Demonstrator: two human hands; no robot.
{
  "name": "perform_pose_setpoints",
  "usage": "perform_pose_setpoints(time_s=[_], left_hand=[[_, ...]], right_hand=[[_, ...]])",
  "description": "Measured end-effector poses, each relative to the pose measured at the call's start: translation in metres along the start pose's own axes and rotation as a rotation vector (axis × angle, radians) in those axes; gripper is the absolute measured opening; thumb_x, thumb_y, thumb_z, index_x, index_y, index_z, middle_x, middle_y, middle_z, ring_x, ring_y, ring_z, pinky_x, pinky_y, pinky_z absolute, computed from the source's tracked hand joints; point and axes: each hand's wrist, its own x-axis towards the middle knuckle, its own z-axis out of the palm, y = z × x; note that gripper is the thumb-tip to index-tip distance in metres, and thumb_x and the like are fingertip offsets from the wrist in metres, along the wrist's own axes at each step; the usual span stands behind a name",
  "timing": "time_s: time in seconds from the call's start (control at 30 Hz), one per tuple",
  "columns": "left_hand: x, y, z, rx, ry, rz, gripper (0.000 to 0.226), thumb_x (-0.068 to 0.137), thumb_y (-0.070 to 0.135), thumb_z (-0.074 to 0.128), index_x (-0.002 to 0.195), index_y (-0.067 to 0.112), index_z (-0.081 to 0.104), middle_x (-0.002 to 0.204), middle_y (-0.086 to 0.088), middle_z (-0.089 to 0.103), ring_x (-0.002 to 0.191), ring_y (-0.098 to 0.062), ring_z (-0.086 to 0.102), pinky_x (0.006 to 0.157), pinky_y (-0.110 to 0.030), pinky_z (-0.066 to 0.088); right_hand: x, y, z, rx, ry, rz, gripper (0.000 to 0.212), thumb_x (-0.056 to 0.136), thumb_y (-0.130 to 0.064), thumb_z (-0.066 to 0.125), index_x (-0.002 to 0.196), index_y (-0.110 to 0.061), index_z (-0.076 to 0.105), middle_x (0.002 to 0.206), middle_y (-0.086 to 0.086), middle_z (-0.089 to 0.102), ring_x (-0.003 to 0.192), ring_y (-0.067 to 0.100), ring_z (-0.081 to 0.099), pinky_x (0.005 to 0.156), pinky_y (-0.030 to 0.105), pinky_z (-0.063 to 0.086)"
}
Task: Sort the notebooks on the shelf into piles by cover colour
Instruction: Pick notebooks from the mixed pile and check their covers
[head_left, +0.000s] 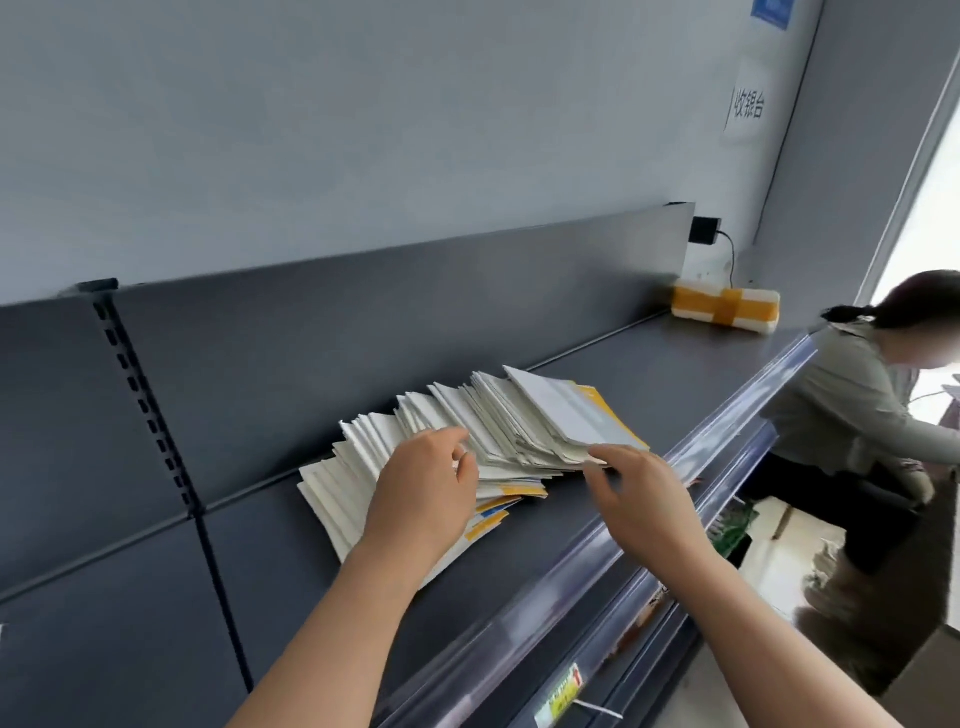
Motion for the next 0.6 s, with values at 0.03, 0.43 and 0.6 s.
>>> perform_pose_setpoints(time_s=[0.03, 0.43, 0.6], left_hand=[[0.007, 0.005, 0.009, 0.006, -0.007, -0.002, 0.013, 0.094, 0.02, 0.044, 0.085, 0.026, 0.051, 0.086, -0.003, 0.066, 0.086, -0.018, 0.061, 0.077, -0.04, 0.053], [0.089, 0.044, 0.115, 0.079, -0.006, -0.296, 0.034, 0.091, 0.031, 0.047, 0.075, 0.003, 0.057, 0.067, -0.009, 0.056, 0.057, -0.015, 0.042, 0.055, -0.031, 0.042], [0.097, 0.056, 0.122, 0.163, 0.063, -0.462, 0.03, 0.085, 0.036, 0.06, 0.071, 0.011, 0.053, 0.059, 0.003, 0.049, 0.053, -0.016, 0.045, 0.048, -0.025, 0.033]], right_hand=[[0.01, 0.01, 0.001, 0.009, -0.012, -0.002, 0.027, 0.094, -0.023, 0.049, 0.109, -0.01, 0.067, 0.112, 0.004, 0.068, 0.109, 0.026, 0.056, 0.093, 0.032, 0.04], [0.122, 0.111, 0.033, 0.06, -0.306, -0.161, 0.026, 0.094, -0.02, 0.041, 0.074, -0.006, 0.05, 0.073, 0.004, 0.056, 0.075, 0.03, 0.05, 0.072, 0.03, 0.033], [0.129, 0.116, 0.038, 0.241, -0.376, -0.385, 0.024, 0.096, -0.017, 0.045, 0.107, -0.008, 0.065, 0.114, -0.001, 0.065, 0.105, 0.015, 0.051, 0.101, 0.016, 0.026]])
